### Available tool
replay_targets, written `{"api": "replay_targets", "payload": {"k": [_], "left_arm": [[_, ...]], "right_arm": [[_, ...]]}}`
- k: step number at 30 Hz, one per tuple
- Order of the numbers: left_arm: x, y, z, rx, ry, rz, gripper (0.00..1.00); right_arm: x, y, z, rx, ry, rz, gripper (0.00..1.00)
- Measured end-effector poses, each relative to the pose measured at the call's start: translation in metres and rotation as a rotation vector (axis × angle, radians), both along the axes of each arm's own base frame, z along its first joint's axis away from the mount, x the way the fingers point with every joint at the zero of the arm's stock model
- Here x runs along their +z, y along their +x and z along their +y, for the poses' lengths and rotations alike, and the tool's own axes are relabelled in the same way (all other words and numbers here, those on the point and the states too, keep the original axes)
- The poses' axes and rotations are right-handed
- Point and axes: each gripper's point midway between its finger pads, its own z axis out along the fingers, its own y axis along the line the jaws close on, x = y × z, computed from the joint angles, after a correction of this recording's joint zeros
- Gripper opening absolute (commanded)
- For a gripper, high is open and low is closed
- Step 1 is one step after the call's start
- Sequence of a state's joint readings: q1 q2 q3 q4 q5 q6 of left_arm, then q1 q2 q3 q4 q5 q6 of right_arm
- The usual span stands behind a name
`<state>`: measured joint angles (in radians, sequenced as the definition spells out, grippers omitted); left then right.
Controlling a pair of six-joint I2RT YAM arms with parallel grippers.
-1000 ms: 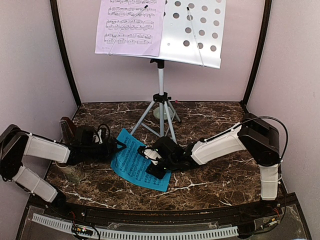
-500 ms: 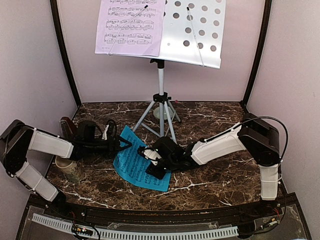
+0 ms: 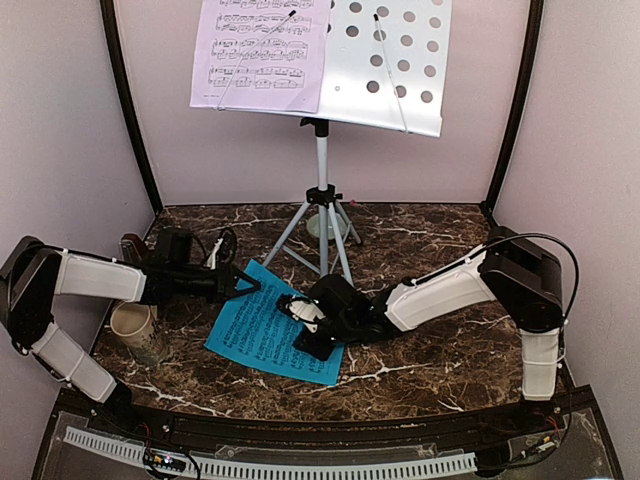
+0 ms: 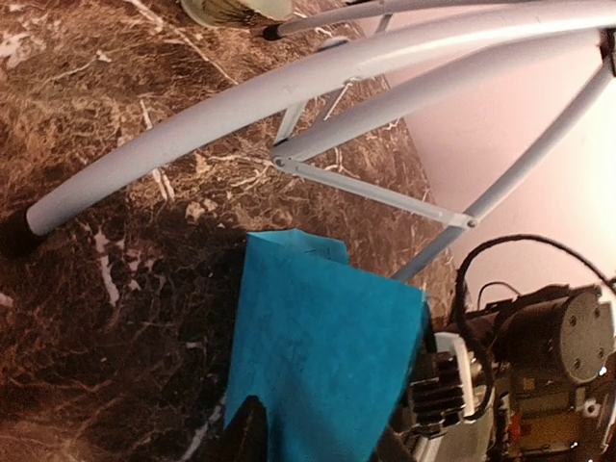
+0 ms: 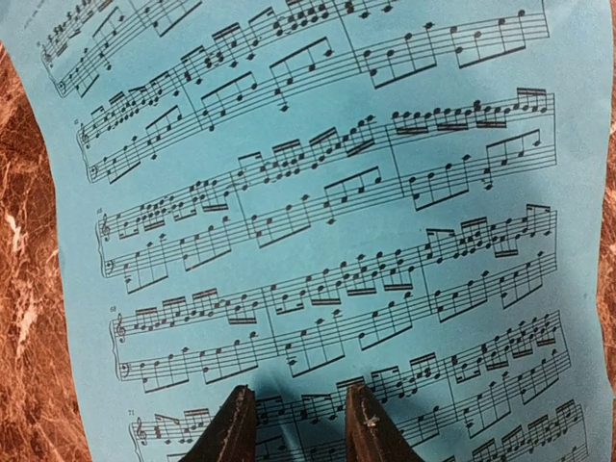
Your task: Set up the instrument practice props
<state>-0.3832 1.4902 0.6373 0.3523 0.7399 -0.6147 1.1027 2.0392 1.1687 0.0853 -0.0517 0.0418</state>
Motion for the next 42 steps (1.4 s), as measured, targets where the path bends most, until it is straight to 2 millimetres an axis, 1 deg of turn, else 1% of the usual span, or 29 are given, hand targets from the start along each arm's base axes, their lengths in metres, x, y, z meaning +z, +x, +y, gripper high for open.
{"api": "replay_targets", "payload": {"k": [2,5,7,8,10,13,14,17,19,21,22,24,28,31,36,42], "left_arm": [[-0.003,-0.001,0.001,-0.005,0.022,0.006,0.16],[-0.007,0.000,0.004,-0.005,0.057,0.005,0.10],[-0.010,-0.001,0.006,-0.007,0.081,0.001,0.00],[-0.009,-0.002,0.007,-0.010,0.094,-0.009,0.00],[-0.006,-0.004,0.010,-0.016,0.119,-0.031,0.00],[0.010,-0.006,0.013,-0.037,0.145,-0.090,0.00],[0.018,-0.007,0.013,-0.047,0.150,-0.118,0.00],[0.043,-0.011,0.014,-0.082,0.157,-0.206,0.00],[0.057,-0.016,0.014,-0.110,0.159,-0.257,0.00],[0.068,-0.023,0.014,-0.142,0.152,-0.295,0.00],[0.072,-0.027,0.013,-0.158,0.145,-0.308,0.00],[0.078,-0.035,0.013,-0.189,0.133,-0.329,0.00],[0.089,-0.048,0.009,-0.244,0.088,-0.349,0.00],[0.096,-0.056,0.005,-0.283,0.047,-0.355,0.00],[0.103,-0.065,0.001,-0.326,-0.004,-0.358,0.00],[0.108,-0.072,-0.001,-0.361,-0.038,-0.357,0.00]], "right_arm": [[0.000,-0.002,-0.003,0.002,-0.002,0.002,0.42],[0.002,-0.007,-0.007,0.012,-0.006,0.004,0.53],[0.005,-0.010,-0.011,0.012,-0.009,0.006,0.61],[0.008,-0.012,-0.014,0.015,-0.007,0.002,0.64],[0.023,-0.013,-0.018,0.014,0.012,-0.010,0.69],[0.064,-0.012,-0.017,0.018,0.088,-0.056,0.75],[0.081,-0.012,-0.016,0.018,0.125,-0.077,0.77],[0.129,-0.010,-0.015,0.019,0.233,-0.133,0.78],[0.152,-0.008,-0.016,0.020,0.287,-0.158,0.79],[0.166,-0.008,-0.017,0.025,0.326,-0.174,0.79],[0.170,-0.007,-0.018,0.027,0.339,-0.177,0.79],[0.170,-0.004,-0.020,0.026,0.346,-0.181,0.79],[0.162,-0.005,-0.025,0.029,0.331,-0.170,0.79],[0.160,-0.008,-0.028,0.036,0.335,-0.164,0.79],[0.164,-0.009,-0.028,0.044,0.350,-0.165,0.79],[0.167,-0.011,-0.028,0.052,0.362,-0.167,0.79]]}}
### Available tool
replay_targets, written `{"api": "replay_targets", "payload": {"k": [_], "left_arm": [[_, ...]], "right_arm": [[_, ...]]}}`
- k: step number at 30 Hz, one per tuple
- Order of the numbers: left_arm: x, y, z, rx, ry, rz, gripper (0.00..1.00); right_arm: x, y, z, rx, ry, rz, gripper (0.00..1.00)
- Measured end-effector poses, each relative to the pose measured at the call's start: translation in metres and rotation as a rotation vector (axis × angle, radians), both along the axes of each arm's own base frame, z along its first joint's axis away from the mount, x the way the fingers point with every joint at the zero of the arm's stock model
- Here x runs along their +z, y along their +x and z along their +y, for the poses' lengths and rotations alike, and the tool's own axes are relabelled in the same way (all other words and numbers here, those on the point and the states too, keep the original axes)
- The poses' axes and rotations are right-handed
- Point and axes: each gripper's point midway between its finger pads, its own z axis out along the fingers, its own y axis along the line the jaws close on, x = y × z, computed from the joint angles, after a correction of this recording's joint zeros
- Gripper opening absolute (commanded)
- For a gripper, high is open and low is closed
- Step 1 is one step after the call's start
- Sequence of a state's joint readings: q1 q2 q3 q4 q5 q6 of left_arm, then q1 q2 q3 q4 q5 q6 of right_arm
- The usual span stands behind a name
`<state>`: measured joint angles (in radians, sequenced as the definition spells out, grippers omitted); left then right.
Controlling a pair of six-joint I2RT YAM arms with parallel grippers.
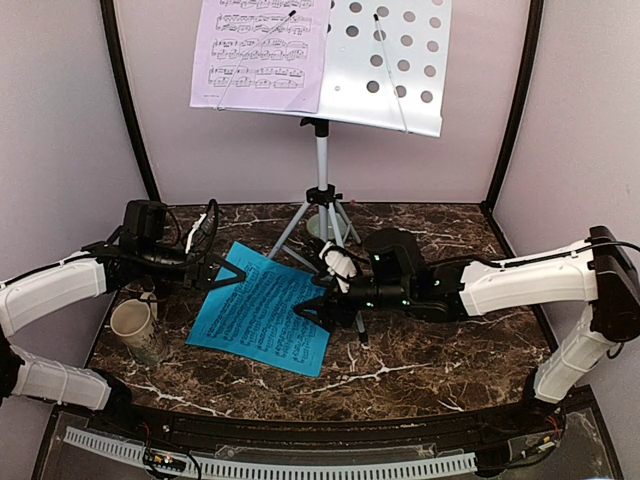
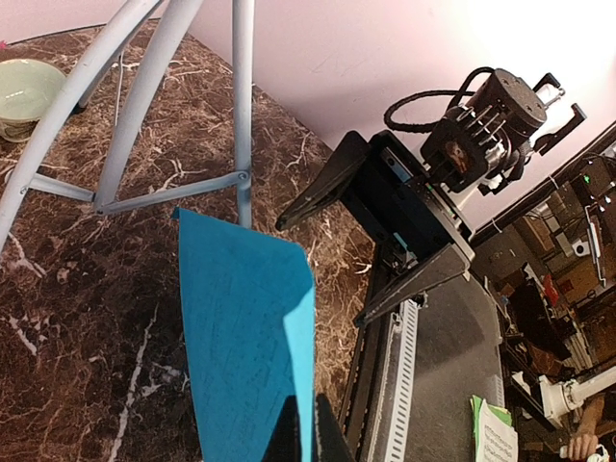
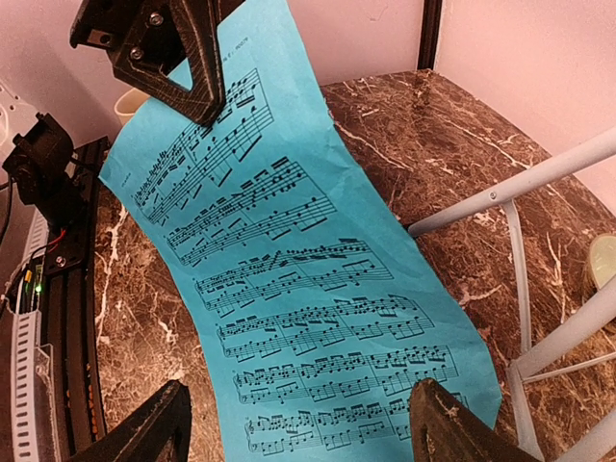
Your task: Set up the instrument practice props
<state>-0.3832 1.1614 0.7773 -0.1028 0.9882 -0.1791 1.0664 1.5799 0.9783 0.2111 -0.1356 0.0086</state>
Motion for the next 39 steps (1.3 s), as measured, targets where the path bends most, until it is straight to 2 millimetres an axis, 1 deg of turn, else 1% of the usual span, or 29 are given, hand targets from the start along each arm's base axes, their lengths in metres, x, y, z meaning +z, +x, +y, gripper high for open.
{"api": "replay_targets", "payload": {"k": [6,10,13,16,17,19,24,28,30,31,34,35,36,39], "left_arm": [[0.005,-0.008,-0.002,-0.047,-0.028,0.010,0.00],[0.007,-0.020,-0.009,-0.104,-0.022,-0.003,0.00],[0.018,-0.040,-0.024,-0.194,0.013,-0.060,0.00],[0.036,-0.053,-0.036,-0.269,0.037,-0.141,0.00],[0.040,-0.055,-0.037,-0.281,0.044,-0.165,0.00],[0.040,-0.056,-0.037,-0.288,0.065,-0.192,0.00],[0.027,-0.067,-0.035,-0.328,0.126,-0.204,0.00],[0.032,-0.079,-0.042,-0.390,0.133,-0.235,0.00],[0.039,-0.083,-0.044,-0.410,0.130,-0.264,0.00],[0.043,-0.085,-0.046,-0.418,0.128,-0.277,0.00],[0.052,-0.090,-0.050,-0.444,0.133,-0.306,0.00],[0.054,-0.091,-0.053,-0.451,0.138,-0.316,0.00],[0.055,-0.092,-0.055,-0.458,0.143,-0.321,0.00],[0.053,-0.093,-0.058,-0.468,0.173,-0.335,0.00]], "right_arm": [[0.001,-0.001,0.000,0.006,0.004,0.000,0.79],[0.006,-0.004,0.000,0.023,0.014,-0.007,0.81],[0.016,-0.008,0.002,0.051,0.026,-0.013,0.80],[0.031,-0.011,0.008,0.090,0.030,-0.025,0.79],[0.037,-0.013,0.009,0.106,0.033,-0.032,0.78],[0.047,-0.020,0.008,0.137,0.035,-0.040,0.78],[0.061,-0.041,-0.005,0.211,0.017,-0.054,0.79],[0.063,-0.058,-0.005,0.279,-0.014,-0.060,0.77],[0.064,-0.064,-0.002,0.308,-0.031,-0.060,0.73],[0.065,-0.066,0.001,0.320,-0.035,-0.063,0.68],[0.070,-0.072,0.010,0.354,-0.046,-0.066,0.48],[0.072,-0.074,0.013,0.364,-0.045,-0.063,0.44],[0.074,-0.075,0.015,0.375,-0.046,-0.069,0.37],[0.078,-0.079,0.021,0.393,-0.052,-0.062,0.13]]}}
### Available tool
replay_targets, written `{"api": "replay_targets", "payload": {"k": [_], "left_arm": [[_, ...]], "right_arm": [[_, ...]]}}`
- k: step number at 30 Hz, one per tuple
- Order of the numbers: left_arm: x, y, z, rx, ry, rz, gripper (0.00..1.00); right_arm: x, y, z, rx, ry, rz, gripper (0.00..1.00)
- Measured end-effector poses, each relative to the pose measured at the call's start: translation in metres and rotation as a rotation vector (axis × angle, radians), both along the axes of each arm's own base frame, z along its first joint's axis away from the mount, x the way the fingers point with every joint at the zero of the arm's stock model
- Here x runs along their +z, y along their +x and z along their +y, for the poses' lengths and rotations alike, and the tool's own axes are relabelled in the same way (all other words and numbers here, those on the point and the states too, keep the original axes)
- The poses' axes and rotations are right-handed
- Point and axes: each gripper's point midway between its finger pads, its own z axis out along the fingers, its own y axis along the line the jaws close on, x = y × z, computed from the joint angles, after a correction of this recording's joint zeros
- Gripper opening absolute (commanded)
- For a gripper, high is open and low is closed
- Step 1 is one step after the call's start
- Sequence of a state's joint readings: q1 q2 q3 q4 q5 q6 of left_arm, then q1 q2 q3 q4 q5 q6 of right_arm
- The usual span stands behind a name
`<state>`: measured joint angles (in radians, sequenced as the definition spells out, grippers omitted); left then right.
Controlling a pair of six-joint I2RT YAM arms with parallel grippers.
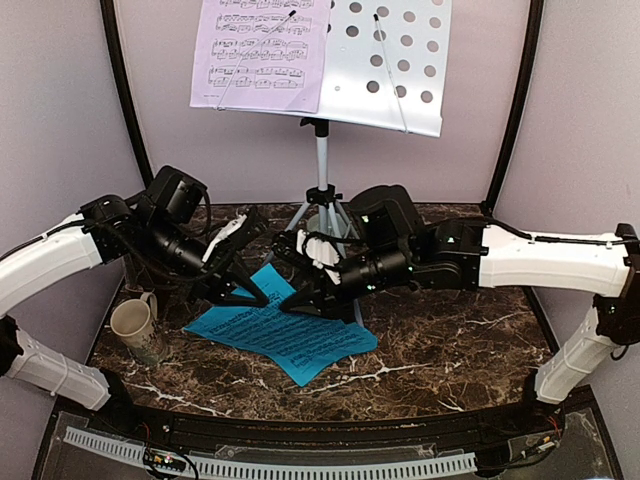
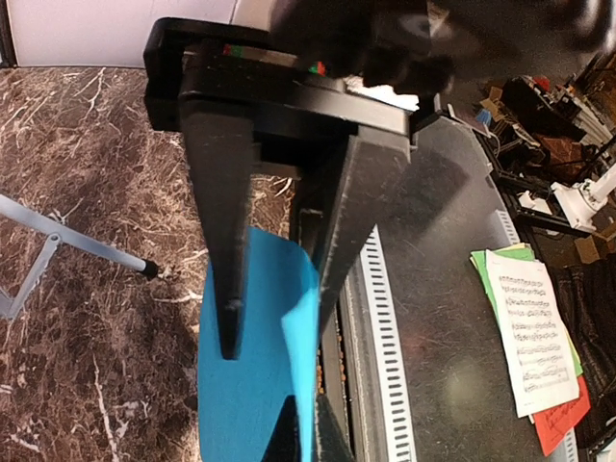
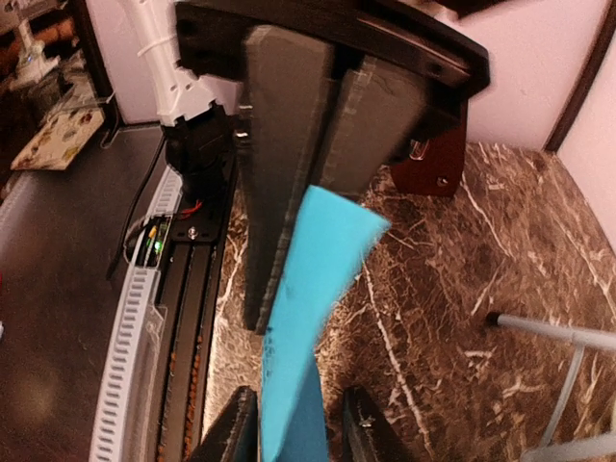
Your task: Set up the instrument practice props
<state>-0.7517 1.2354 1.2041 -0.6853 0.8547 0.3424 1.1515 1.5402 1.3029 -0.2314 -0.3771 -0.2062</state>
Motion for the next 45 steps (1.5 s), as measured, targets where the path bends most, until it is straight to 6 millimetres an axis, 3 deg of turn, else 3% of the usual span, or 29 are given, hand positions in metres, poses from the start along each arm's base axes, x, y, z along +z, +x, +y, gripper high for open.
{"api": "replay_targets", "payload": {"k": [1,2,6,8,12,19,22,25,31,35,38,40,45], "left_arm": [[-0.001,0.000,0.000,0.002,0.009,-0.005,0.03],[-0.002,0.001,0.001,0.008,0.015,-0.013,0.15],[0.003,0.010,0.003,0.066,0.010,-0.082,0.59],[0.011,0.013,0.008,0.109,-0.026,-0.135,0.70],[0.031,0.015,0.026,0.232,-0.152,-0.255,0.77],[0.070,0.034,0.055,0.442,-0.346,-0.378,0.78],[0.074,0.039,0.055,0.471,-0.395,-0.375,0.75],[0.080,0.040,0.048,0.455,-0.459,-0.340,0.67],[0.111,0.032,0.027,0.321,-0.622,-0.270,0.48],[0.128,0.022,0.016,0.237,-0.690,-0.252,0.27],[0.148,0.015,0.008,0.182,-0.732,-0.260,0.08],[0.166,0.012,0.005,0.157,-0.766,-0.283,0.00],[0.216,0.016,0.005,0.181,-0.843,-0.351,0.00]], "right_arm": [[0.001,-0.001,0.001,0.004,-0.005,-0.002,0.04],[0.002,-0.003,0.001,0.007,-0.010,0.000,0.00],[0.005,-0.008,0.001,0.010,-0.024,0.005,0.00],[0.008,-0.007,0.000,0.000,-0.018,0.005,0.00],[0.032,-0.006,-0.008,-0.030,0.041,-0.006,0.00],[0.124,-0.005,-0.044,-0.083,0.295,-0.084,0.00],[0.157,-0.003,-0.063,-0.108,0.404,-0.116,0.00],[0.179,-0.002,-0.075,-0.122,0.478,-0.132,0.00],[0.195,0.005,-0.083,-0.142,0.541,-0.133,0.00],[0.202,0.012,-0.090,-0.166,0.583,-0.134,0.00],[0.214,0.018,-0.096,-0.185,0.633,-0.147,0.00],[0.222,0.021,-0.098,-0.193,0.667,-0.158,0.00],[0.244,0.031,-0.101,-0.238,0.733,-0.195,0.00]]}}
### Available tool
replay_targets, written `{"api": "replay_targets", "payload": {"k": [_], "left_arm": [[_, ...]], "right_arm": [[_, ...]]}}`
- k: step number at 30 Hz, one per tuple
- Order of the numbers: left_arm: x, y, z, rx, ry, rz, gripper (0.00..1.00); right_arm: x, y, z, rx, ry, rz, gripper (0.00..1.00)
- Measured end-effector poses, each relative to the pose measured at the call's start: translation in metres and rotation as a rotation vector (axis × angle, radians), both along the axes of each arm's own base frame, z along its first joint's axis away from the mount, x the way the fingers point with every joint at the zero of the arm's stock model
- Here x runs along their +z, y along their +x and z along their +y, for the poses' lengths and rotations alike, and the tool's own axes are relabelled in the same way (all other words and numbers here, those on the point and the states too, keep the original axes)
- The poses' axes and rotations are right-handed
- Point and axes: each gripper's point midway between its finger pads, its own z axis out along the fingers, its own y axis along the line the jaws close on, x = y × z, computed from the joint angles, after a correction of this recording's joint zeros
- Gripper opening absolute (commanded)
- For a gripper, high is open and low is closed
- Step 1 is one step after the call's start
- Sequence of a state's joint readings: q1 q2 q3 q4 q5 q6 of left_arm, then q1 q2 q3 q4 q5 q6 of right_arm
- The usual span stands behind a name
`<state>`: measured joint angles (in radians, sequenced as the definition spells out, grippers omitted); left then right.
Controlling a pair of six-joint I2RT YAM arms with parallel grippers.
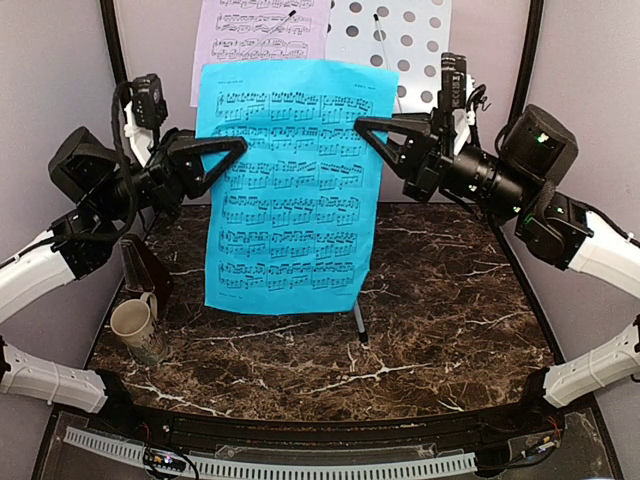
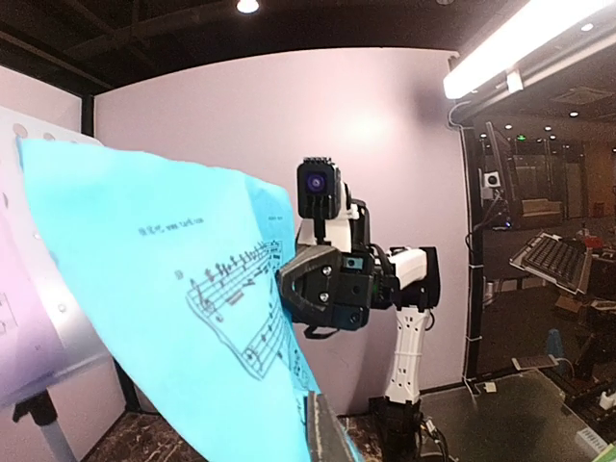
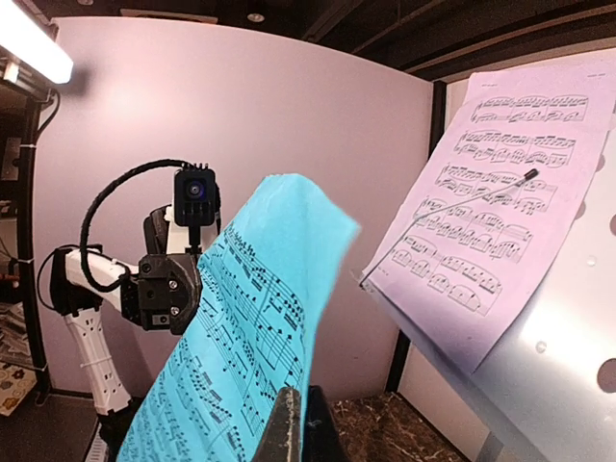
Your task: Set up the instrument practice props
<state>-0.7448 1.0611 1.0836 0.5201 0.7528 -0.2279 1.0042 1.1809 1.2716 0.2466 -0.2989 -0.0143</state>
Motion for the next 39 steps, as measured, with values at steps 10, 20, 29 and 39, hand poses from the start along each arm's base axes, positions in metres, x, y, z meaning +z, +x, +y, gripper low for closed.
{"api": "replay_targets", "payload": {"k": [10,20,29,39], "left_arm": [[0.092,0.064,-0.010,0.241,-0.085,0.008,0.00],[0.173,0.095,0.010,0.447,-0.179,-0.070,0.00],[0.186,0.128,0.011,0.586,-0.156,-0.065,0.00],[0.168,0.148,0.007,0.642,-0.090,-0.045,0.00]], "right_arm": [[0.076,0.061,-0.022,-0.361,0.191,-0.084,0.41],[0.117,0.099,-0.062,-0.680,0.274,-0.123,0.49],[0.113,0.133,-0.062,-0.832,0.202,-0.086,0.44],[0.070,0.165,-0.033,-0.880,0.058,-0.036,0.35]]}}
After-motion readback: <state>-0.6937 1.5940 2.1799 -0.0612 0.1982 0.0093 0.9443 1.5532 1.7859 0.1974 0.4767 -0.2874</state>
